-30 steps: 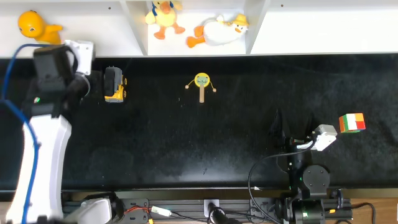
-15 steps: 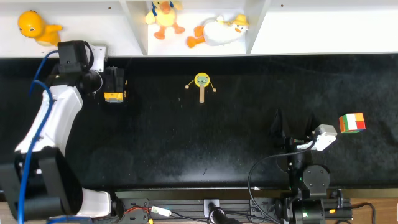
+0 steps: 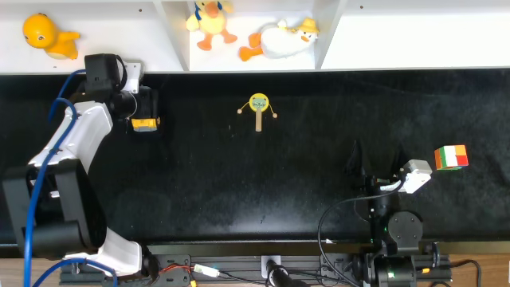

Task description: Store Toys

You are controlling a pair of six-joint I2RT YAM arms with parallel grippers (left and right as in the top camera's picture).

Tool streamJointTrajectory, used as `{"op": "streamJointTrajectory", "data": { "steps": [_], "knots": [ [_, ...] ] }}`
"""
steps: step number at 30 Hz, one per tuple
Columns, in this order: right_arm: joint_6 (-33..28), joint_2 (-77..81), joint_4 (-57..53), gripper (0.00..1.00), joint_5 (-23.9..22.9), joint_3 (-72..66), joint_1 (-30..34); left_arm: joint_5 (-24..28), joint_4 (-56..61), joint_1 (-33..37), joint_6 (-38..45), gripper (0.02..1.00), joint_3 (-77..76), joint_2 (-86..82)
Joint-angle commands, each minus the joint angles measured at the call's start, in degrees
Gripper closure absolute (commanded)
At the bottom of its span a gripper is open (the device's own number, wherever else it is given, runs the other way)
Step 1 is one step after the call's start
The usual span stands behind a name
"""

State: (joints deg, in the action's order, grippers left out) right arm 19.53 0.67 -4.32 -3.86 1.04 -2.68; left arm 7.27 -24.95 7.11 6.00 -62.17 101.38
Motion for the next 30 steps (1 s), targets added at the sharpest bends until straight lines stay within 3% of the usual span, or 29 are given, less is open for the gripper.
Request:
{"op": "streamJointTrajectory", "data": {
  "steps": [1, 13, 25, 30],
  "knots": [
    [0.17, -0.46, 0.22, 0.005, -0.46, -0.79, -0.35, 0.13, 0.04, -0.11, -0.35, 0.424, 0.46, 0.55],
    [0.17, -0.46, 0.22, 0.005, -0.46, -0.79, -0.35, 0.24, -0.26, -0.13, -2.05, 0.586, -0.74, -0.68],
    [0.17, -0.46, 0.22, 0.005, -0.46, -0.79, -0.35, 0.2, -5.29, -0.42, -2.01, 0.643, -1.77, -13.79],
    [0.17, -0.46, 0.22, 0.005, -0.46, -0.79, -0.35, 0.15, 1.01, -1.84, -1.73, 0.673, -1.77, -15.26]
  ]
}}
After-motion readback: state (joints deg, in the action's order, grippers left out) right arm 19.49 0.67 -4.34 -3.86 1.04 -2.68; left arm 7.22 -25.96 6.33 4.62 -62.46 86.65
